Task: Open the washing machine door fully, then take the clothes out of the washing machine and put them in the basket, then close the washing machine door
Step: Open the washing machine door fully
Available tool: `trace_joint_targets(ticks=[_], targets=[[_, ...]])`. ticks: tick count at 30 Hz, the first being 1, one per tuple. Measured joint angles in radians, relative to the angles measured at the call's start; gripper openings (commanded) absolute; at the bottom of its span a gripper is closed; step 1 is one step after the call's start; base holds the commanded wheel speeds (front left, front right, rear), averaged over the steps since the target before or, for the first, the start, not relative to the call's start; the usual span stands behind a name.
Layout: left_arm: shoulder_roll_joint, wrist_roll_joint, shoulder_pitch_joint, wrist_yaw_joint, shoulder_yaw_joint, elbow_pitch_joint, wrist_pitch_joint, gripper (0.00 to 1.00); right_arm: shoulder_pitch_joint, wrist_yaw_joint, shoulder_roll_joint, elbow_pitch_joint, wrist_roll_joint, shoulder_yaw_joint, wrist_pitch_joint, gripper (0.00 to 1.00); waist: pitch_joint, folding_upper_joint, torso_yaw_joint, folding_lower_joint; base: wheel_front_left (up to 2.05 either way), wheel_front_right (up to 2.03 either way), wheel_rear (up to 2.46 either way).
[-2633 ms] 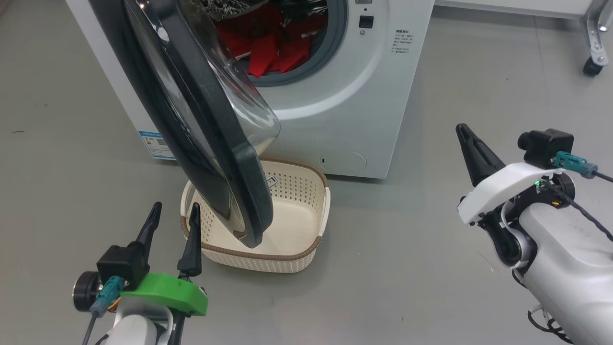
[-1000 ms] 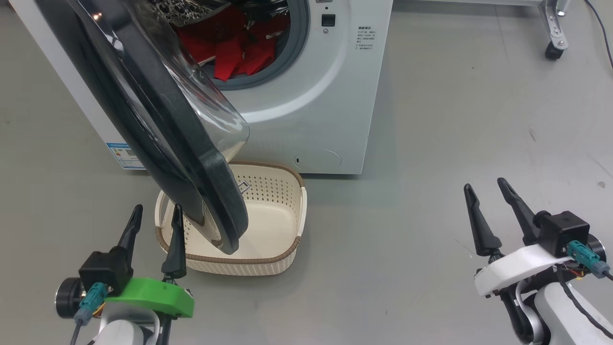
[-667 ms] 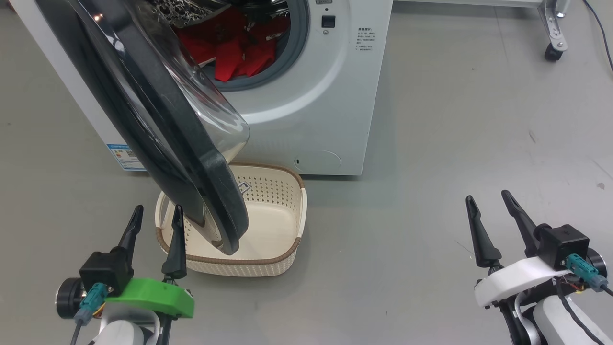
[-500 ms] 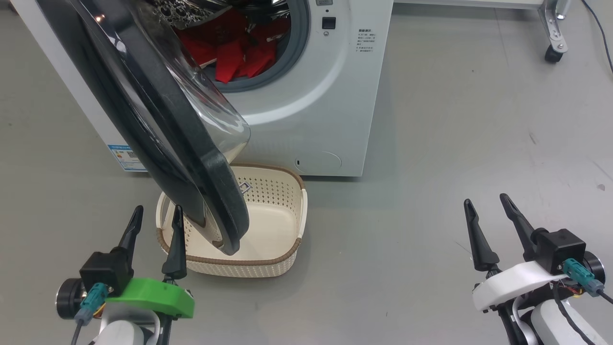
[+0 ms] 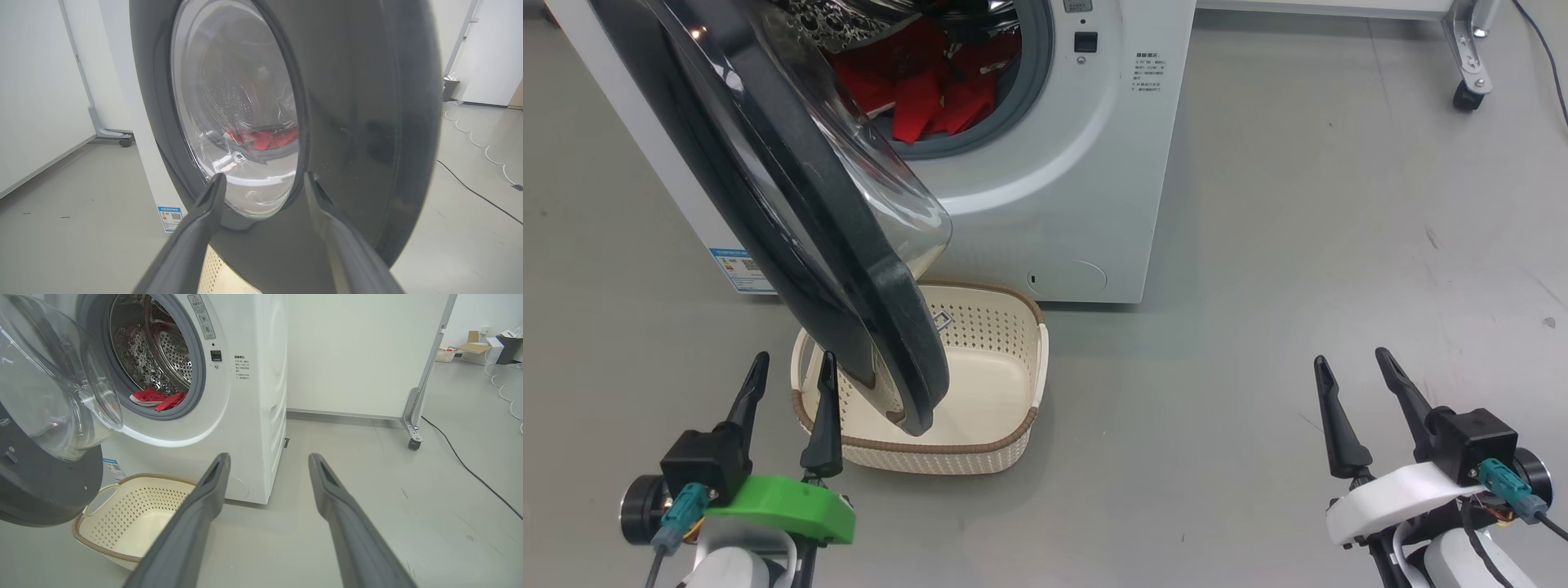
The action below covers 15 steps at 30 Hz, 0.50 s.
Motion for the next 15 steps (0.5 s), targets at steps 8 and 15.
trace_joint_targets(ticks=[8, 15], targets=[[0.000, 0.000, 0.000, 0.000, 0.000, 0.000, 0.000, 1.00, 0.006, 0.000, 0.013, -0.004, -0.010, -0.017, 0.000, 1.00, 0.003, 0.0000, 0.000, 0.0000, 0.00, 0.00, 0.00], [0.000, 0.000, 0.000, 0.000, 0.000, -0.001, 0.000, 1.00, 0.007, 0.000, 0.027, -0.005, -0.026, -0.025, 0.000, 1.00, 0.005, 0.0000, 0.001, 0.0000, 0.00, 0.00, 0.00]])
